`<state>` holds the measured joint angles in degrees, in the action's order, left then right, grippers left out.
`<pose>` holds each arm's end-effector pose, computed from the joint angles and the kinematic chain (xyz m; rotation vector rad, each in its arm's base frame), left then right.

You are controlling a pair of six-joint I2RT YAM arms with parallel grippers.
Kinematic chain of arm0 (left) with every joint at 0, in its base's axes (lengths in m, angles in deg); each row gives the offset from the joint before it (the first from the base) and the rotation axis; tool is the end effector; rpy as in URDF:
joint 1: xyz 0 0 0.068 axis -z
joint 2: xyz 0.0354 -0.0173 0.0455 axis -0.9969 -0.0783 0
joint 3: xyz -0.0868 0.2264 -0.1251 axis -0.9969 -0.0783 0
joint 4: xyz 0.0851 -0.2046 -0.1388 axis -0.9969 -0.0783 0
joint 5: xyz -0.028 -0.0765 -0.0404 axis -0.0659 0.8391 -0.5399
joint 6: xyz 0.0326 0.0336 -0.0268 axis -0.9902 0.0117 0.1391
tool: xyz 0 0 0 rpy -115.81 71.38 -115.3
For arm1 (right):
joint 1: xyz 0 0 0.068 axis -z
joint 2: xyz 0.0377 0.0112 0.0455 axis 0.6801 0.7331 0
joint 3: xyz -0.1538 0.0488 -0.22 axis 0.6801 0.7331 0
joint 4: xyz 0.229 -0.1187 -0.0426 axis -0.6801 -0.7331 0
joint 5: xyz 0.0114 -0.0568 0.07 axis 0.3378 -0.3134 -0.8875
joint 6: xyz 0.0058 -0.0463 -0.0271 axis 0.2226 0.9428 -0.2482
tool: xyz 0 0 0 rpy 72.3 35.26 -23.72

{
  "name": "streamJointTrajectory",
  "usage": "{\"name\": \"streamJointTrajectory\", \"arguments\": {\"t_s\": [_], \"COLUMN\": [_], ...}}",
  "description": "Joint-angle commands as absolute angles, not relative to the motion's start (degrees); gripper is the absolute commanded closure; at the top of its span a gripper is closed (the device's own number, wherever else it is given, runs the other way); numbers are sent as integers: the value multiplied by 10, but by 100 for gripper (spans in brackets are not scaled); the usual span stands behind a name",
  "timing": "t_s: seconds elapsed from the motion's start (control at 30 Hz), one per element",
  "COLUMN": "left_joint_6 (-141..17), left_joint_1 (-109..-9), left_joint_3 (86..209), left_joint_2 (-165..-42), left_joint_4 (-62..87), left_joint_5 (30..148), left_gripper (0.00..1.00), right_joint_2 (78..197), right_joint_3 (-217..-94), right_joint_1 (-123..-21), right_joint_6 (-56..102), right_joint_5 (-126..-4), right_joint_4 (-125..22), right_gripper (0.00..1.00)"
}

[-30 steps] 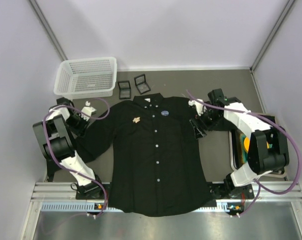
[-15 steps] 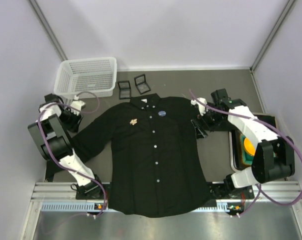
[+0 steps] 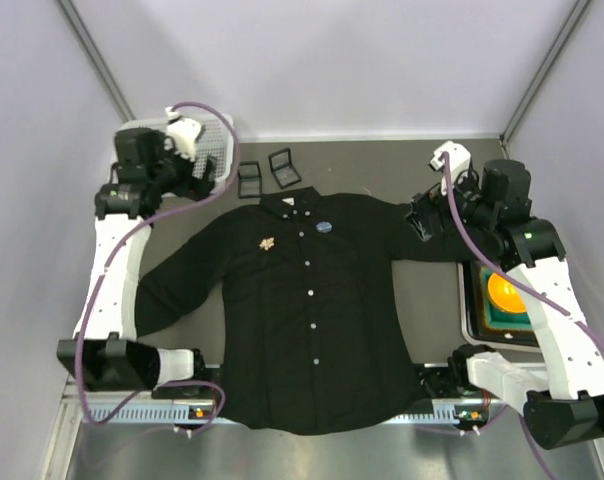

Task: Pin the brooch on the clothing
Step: Reset both arms

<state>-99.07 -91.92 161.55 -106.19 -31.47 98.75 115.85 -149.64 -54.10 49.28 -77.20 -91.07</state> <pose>0.2881 0.0212 0.4067 0.5260 2.0551 -0.0168 0.2028 0.0525 0.3901 -0.7462 1.9301 0.2726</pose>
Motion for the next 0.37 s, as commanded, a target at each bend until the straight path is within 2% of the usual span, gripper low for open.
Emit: {"name": "streamJointTrajectory", "arguments": {"t_s": [0.0, 0.07, 0.13, 0.33], "left_joint_6": [-811, -776, -761, -764], "left_joint_1": [-789, -747, -729, -723], "left_joint_3": [1534, 1457, 1398, 1347], "left_joint_2": [-1005, -989, -972, -938], "left_joint_4": [-282, -254, -251, -228], "left_joint_5": [863, 816, 815, 741], "left_gripper": [1, 1, 1, 1], "right_joint_2": [1147, 1137, 1112, 1042], "right_joint_3": [-1462, -1410, -1359, -1292], "right_joint_1": [-540, -542, -555, -563], "right_joint_6": [430, 420, 420, 449], "right_joint_5": [-790, -799, -774, -745], "right_joint_4": [-902, -901, -894, -886], "right_gripper": [1, 1, 1, 1]}}
